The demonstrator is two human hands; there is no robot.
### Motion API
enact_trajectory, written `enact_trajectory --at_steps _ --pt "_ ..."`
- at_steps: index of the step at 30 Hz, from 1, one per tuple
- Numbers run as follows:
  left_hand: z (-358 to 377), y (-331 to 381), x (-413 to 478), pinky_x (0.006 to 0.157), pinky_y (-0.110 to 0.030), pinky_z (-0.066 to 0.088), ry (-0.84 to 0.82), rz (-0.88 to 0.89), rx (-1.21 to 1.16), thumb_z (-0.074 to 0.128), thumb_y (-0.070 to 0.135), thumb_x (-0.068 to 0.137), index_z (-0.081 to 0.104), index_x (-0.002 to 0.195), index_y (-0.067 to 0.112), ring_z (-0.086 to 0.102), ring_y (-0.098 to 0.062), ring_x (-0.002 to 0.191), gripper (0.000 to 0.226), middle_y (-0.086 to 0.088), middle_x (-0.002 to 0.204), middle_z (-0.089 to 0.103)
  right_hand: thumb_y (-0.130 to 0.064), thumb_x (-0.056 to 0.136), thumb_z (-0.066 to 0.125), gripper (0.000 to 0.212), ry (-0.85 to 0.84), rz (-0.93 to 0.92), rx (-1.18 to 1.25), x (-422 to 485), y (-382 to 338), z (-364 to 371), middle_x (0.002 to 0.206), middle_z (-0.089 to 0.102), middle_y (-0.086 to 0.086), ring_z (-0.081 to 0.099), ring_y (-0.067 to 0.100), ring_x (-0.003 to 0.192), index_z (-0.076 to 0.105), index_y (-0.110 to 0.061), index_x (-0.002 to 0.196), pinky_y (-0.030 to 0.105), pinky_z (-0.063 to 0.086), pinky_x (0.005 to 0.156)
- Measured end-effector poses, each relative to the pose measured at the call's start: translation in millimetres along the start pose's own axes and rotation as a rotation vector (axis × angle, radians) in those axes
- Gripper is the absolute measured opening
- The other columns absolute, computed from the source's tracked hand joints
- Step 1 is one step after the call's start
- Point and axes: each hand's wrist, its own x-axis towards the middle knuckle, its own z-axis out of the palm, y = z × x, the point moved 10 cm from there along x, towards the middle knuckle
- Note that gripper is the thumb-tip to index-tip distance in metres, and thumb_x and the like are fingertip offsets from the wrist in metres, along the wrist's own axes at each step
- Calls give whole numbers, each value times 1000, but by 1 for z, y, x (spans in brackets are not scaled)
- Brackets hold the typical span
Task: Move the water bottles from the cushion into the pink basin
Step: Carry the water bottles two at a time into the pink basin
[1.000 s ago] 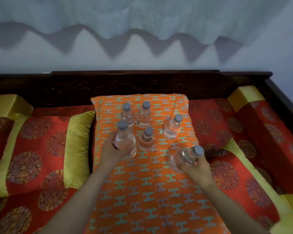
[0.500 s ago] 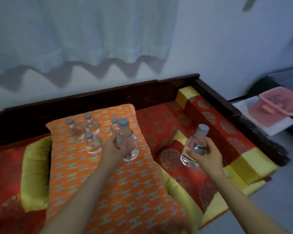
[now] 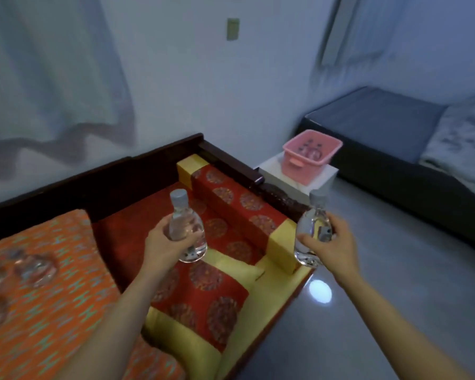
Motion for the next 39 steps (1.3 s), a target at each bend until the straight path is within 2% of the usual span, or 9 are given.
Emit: enact_trajectory --at_steps 3,7,10,20,22,27,30,34,39 --pt "61 22 12 76 -31 55 -65 30 17 89 24 62 67 110 24 70 -10 89 52 7 97 73 -28 61 86 60 72 40 3 19 28 -48 100 50 -16 53 12 96 51 -39 109 23 42 73" --pt "130 46 36 68 -20 51 -150 60 32 90 31 59 66 108 33 68 0 86 54 14 94 72 -29 62 85 62 158 78 -26 48 58 -94 97 45 -23 51 13 96 47 -40 109 33 46 81" --pt "187 57 61 73 -25 54 -214 73 44 90 33 58 64 113 31 67 -3 90 61 12 98 71 -27 61 86 62 222 95 -19 73 84 -124 97 46 -26 52 6 88 48 -39 108 31 45 80" --pt "339 75 143 71 -23 52 -357 97 57 89 29 58 63 111 33 65 -2 88 60 11 94 71 -29 61 87 65 270 146 -78 183 152 -177 108 55 -2 56 18 95 57 -20 119 25 45 73" --pt "365 83 159 68 -21 51 -379 104 58 89 31 58 61 103 43 64 2 85 54 14 92 70 -28 61 87 67 281 167 -56 206 164 -189 111 56 -1 57 20 98 57 -21 121 33 50 80" --pt "429 99 191 75 -31 55 -399 113 77 89 25 59 64 102 35 66 -10 90 51 6 95 71 -26 60 89 68 280 192 -41 259 193 -222 114 59 3 61 24 99 57 -21 120 50 53 89" --pt "468 109 207 79 -34 55 -388 110 79 90 23 58 64 106 28 66 -12 92 55 4 97 70 -28 57 89 69 290 203 -39 292 212 -246 114 58 0 60 24 100 56 -25 118 51 53 89" --pt "522 124 225 70 -22 51 -348 105 74 91 24 57 59 92 41 65 3 82 50 12 91 69 -33 56 87 68 259 190 -58 345 239 -278 111 57 -1 59 24 101 54 -29 116 53 52 88" --pt "590 131 240 83 -36 54 -231 32 29 91 22 55 58 95 36 67 -14 91 54 5 99 70 -33 56 86 65 165 138 -34 431 268 -320 108 57 -2 59 21 98 53 -33 112 48 54 85"
